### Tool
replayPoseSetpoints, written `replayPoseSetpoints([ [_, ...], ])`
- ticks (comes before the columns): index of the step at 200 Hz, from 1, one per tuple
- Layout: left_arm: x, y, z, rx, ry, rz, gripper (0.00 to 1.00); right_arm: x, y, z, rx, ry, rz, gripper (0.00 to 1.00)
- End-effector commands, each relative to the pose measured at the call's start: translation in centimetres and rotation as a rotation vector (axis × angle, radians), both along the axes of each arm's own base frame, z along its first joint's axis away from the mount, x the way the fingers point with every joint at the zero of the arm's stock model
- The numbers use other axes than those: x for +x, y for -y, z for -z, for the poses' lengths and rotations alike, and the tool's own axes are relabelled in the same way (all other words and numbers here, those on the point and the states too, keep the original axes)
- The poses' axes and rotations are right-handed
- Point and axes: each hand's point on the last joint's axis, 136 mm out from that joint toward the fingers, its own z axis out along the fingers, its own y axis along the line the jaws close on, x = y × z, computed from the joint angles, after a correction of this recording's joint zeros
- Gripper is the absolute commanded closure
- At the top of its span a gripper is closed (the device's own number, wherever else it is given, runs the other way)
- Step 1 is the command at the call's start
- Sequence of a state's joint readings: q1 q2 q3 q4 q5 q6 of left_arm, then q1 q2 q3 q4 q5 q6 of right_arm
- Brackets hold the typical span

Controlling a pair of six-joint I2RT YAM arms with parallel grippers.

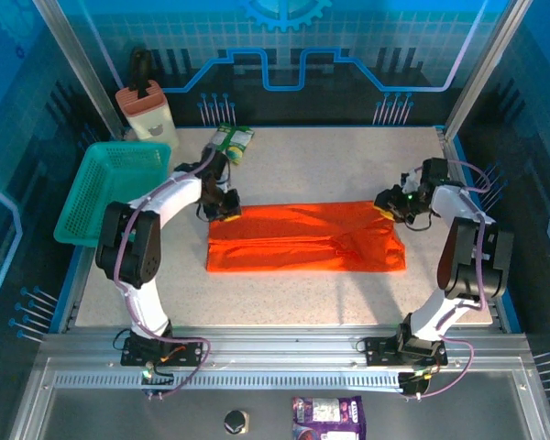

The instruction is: Fold the inside-out t-shirt

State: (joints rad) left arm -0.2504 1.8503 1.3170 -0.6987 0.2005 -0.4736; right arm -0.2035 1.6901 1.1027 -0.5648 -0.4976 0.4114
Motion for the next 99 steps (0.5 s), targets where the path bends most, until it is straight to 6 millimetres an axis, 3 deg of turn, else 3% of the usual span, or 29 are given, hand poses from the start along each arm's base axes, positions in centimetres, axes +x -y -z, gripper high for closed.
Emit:
replayPoseSetpoints([
  [1,-3.9,-0.5,2.7,0.029,-0.137,-0.012,0.89,-2.9,-0.2,2.9,0.000,-0.100,-0.027,0.61],
  [29,-5.3,-2.1,5.3,0.114,-0.207,0.001,0.89,-4.0,0.7,5.9,-0.026,-0.182,0.010,0.57],
  [54,-5.1,-3.0,6.5,0.100,-0.230,-0.027,0.90,-4.7,2.0,7.7,-0.073,-0.241,0.063,0.45],
  [79,-4.2,-4.3,6.7,0.099,-0.219,-0.059,0.90,-4.9,1.8,6.6,-0.070,-0.219,0.060,0.42],
  [99,-3.6,-4.3,6.6,0.087,-0.218,-0.052,0.90,-4.3,1.5,4.1,-0.063,-0.147,0.033,0.42],
])
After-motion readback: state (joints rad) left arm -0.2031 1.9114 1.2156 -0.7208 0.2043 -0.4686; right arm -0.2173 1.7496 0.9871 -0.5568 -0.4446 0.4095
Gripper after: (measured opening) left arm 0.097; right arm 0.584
